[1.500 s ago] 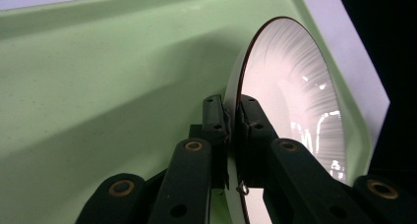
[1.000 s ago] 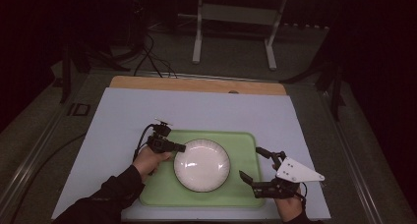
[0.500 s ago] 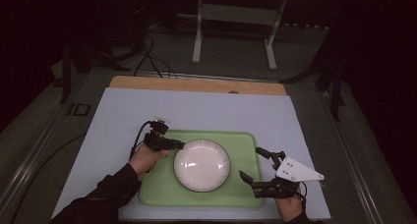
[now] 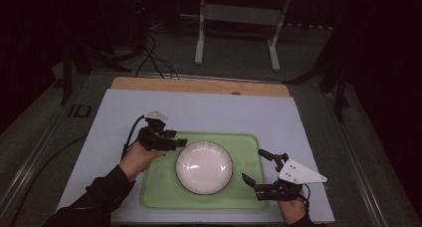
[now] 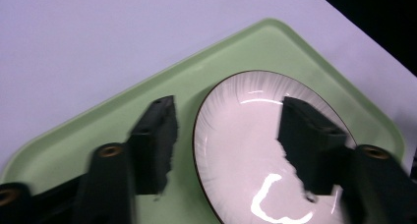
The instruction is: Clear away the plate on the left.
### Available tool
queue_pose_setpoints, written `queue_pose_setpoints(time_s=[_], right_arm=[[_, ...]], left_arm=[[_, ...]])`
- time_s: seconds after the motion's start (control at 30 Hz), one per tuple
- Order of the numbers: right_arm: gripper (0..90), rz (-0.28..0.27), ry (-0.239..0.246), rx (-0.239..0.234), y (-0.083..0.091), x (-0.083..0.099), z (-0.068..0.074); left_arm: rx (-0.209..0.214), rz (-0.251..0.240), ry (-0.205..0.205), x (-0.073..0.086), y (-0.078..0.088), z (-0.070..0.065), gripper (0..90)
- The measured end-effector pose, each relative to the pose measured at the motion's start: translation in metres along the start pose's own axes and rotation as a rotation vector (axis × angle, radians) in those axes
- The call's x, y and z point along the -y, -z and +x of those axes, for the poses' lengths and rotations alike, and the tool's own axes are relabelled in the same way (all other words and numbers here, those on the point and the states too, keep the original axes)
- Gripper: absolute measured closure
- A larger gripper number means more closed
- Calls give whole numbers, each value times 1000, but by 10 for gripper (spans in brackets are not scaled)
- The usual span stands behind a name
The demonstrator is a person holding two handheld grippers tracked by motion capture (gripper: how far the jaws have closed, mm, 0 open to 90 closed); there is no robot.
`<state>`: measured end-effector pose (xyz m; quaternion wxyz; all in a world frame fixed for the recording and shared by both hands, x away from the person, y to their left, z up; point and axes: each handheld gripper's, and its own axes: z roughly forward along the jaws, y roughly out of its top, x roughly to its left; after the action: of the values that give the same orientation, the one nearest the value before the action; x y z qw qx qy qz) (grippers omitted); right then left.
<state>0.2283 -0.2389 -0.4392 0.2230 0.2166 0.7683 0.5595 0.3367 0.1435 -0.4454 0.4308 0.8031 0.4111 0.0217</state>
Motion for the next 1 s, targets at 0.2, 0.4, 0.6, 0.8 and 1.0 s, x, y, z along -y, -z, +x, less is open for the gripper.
queue_pose_setpoints(time_s=[0.2, 0.4, 0.6, 0.8, 1.0], right_arm=[[140, -2, 5, 0, 0, -1, 1], [140, -3, 3, 1, 0, -1, 0], [140, -1, 5, -2, 0, -1, 1], [140, -1, 5, -1, 0, -1, 1], [140, 1, 5, -1, -1, -1, 1]], left_arm=[[61, -39, -25, 0, 13, -5, 216], [40, -62, -71, 1, 24, -12, 127], [31, -101, -124, 5, 36, -18, 12], [27, -136, -173, 11, 47, -22, 8], [9, -149, -191, 18, 60, -23, 8]])
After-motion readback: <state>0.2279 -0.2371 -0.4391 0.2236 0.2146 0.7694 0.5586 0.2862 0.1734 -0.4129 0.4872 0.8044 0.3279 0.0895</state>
